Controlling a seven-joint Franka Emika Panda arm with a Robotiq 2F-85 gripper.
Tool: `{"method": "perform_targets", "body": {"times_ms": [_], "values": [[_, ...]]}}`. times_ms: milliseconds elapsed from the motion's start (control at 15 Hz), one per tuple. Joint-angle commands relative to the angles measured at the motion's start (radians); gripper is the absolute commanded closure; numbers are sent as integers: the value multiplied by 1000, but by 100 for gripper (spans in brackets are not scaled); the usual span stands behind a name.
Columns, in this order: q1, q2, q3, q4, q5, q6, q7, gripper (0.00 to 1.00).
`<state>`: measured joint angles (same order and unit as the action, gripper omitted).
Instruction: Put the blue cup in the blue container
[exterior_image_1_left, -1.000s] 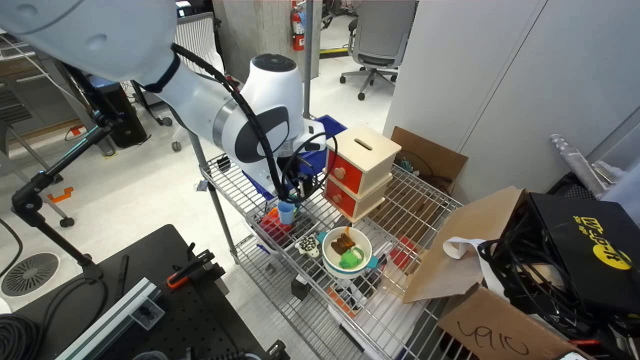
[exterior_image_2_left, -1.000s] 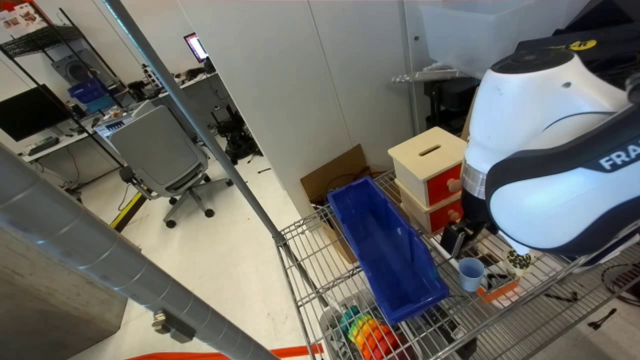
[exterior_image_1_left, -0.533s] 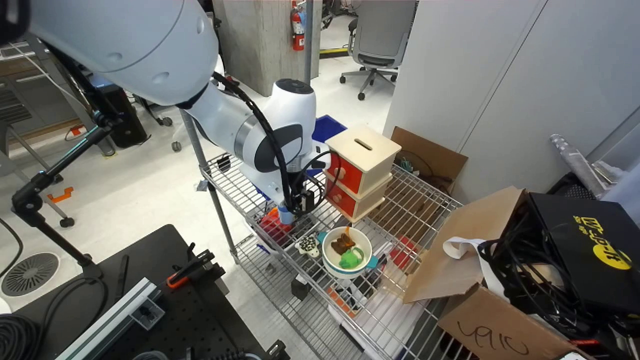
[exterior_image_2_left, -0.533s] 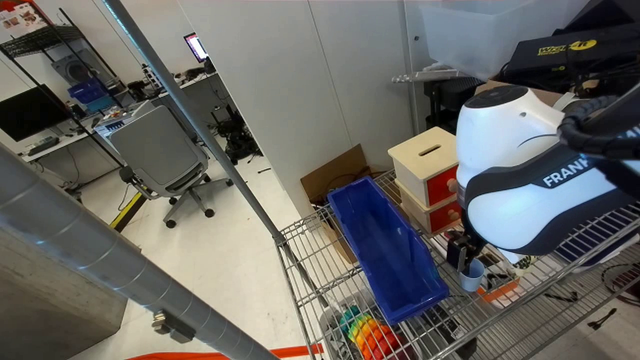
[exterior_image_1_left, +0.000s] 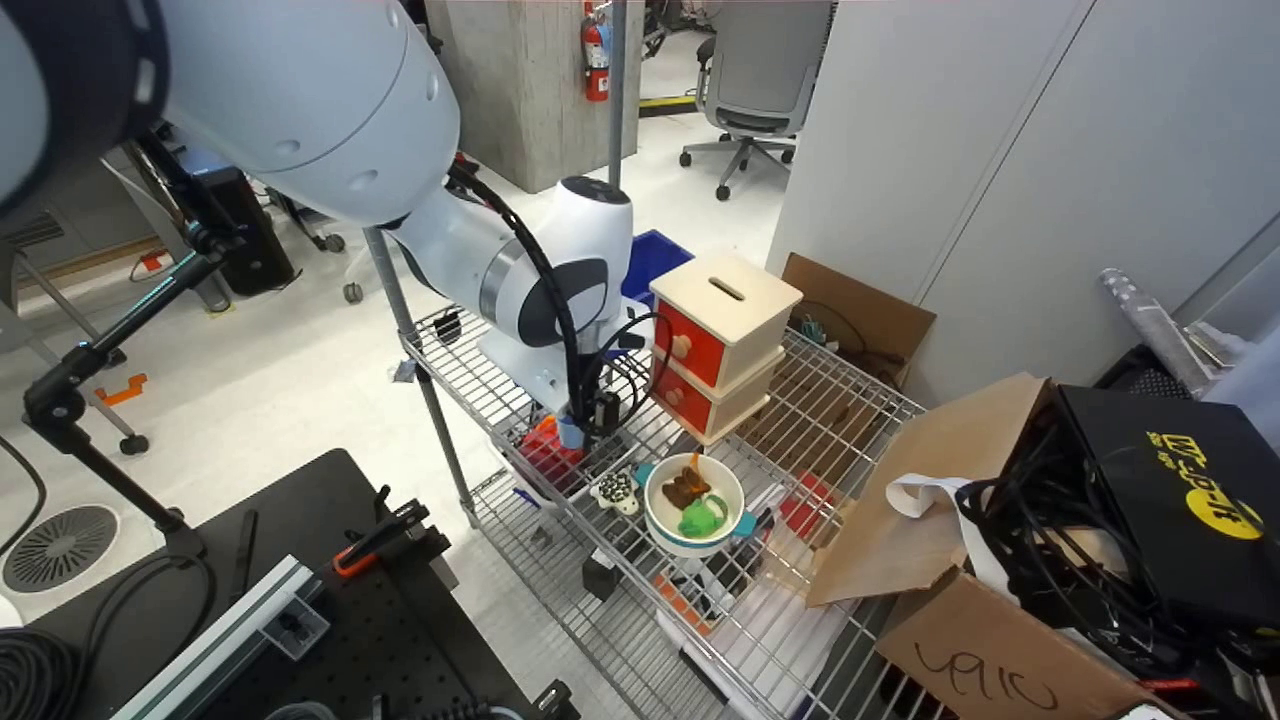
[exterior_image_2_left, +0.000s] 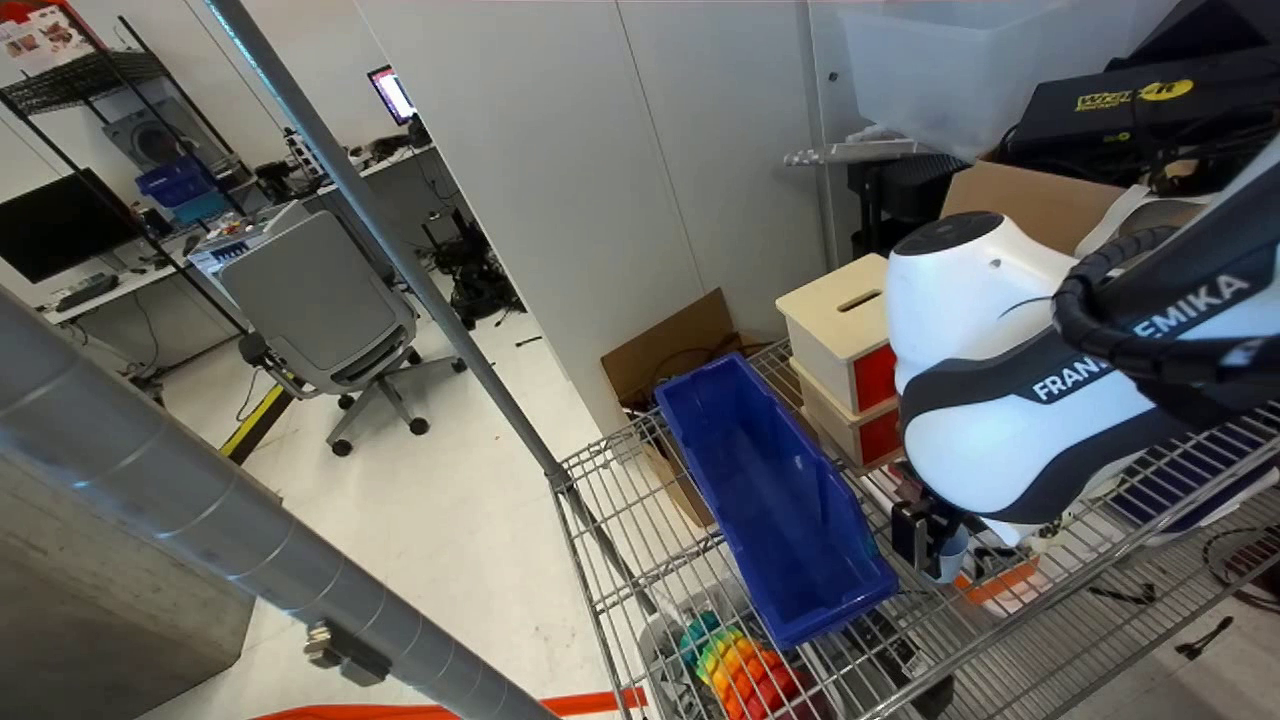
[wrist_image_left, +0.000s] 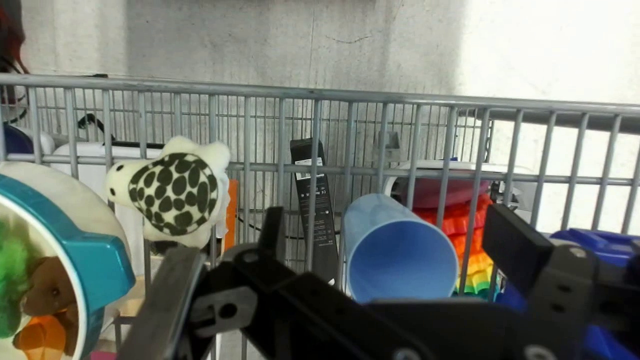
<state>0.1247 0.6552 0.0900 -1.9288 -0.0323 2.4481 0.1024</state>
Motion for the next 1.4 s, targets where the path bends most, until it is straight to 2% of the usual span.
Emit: {"method": "perform_targets", "body": {"times_ms": [0,133,200,267,533,733,933,1333], "values": [[30,35,-21,59,-14,-30,4,0],[42,52,-32,80,-24,-32,12,0],[52,66,-43,99,-32,-34,22,25],[57,75,-48,109,-38,-33,25,28],[78,105,-65,149,-51,-27,36,60],[84,108,-63,165,-44,-36,37,78],[79,79,-52,144,-29,-48,34,82],[142,-215,-81,-133,-69,-26,174,82]]}}
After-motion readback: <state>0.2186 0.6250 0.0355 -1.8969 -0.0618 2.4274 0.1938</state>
